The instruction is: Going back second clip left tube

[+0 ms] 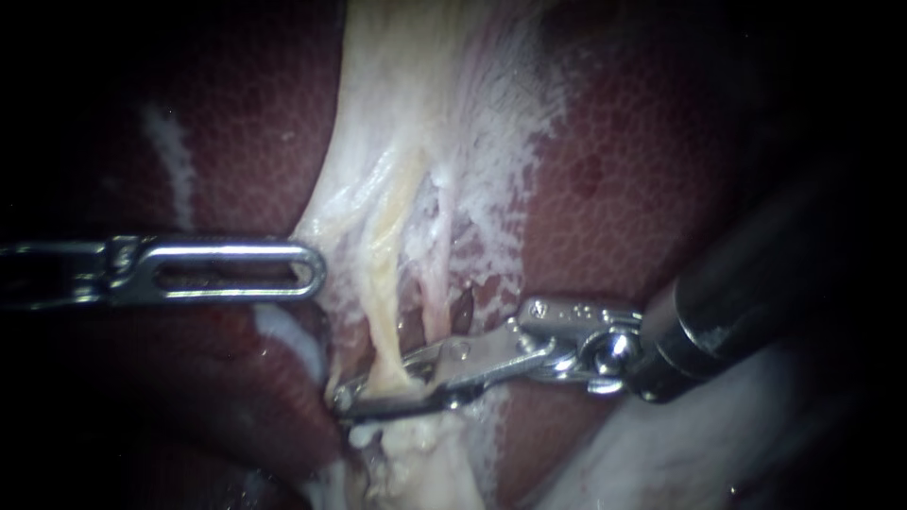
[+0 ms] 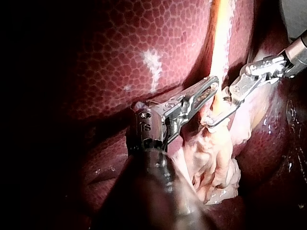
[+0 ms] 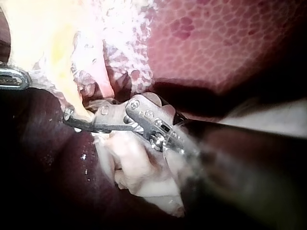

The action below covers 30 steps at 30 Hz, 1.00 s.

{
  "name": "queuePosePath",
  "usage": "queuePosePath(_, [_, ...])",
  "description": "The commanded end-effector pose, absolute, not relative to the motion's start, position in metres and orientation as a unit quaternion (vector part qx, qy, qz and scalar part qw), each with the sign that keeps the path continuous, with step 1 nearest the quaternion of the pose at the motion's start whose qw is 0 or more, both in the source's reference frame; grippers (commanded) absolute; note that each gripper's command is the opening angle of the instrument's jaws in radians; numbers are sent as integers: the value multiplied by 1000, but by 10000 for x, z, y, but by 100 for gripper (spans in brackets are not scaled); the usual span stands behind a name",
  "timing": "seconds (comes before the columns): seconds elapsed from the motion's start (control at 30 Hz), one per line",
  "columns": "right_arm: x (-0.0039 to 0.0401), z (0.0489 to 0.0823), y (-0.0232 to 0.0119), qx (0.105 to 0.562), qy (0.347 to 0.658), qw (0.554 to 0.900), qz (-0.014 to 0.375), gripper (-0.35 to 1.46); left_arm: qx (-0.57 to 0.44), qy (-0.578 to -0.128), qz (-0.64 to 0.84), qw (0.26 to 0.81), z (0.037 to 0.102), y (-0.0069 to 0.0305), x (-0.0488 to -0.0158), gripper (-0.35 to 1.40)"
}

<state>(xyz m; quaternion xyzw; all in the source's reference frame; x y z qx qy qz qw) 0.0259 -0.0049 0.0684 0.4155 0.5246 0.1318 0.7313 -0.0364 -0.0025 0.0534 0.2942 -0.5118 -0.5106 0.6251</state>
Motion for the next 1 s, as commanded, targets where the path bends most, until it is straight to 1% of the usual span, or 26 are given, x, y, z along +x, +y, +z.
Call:
queuePosePath(0.03, [258, 686, -45, 403, 533, 734, 120, 35, 294, -512, -511, 625, 534, -25, -364, -35])
queuePosePath(0.1, [258, 684, -42, 393, 539, 736, 112, 42, 294, -512, -511, 625, 533, -26, -364, -35])
queuePosePath(0.2, [256, 681, -36, 365, 553, 743, 92, 50, 294, -512, -511, 625, 533, -26, -364, -35])
queuePosePath(0.3, [254, 679, -31, 347, 562, 746, 76, 53, 294, -512, -511, 625, 532, -26, -364, -35])
queuePosePath(0.47, [248, 681, -26, 318, 572, 754, 62, 57, 294, -512, -511, 625, 530, -27, -364, -35])
queuePosePath(0.6, [245, 683, -25, 310, 575, 755, 54, 58, 294, -512, -511, 625, 530, -27, -364, -35])
queuePosePath(0.8, [236, 682, -25, 308, 575, 756, 55, 59, 294, -512, -511, 625, 530, -27, -364, -35])
queuePosePath(1.0, [211, 676, -26, 303, 574, 759, 57, 60, 295, -512, -510, 625, 532, -26, -363, -35])
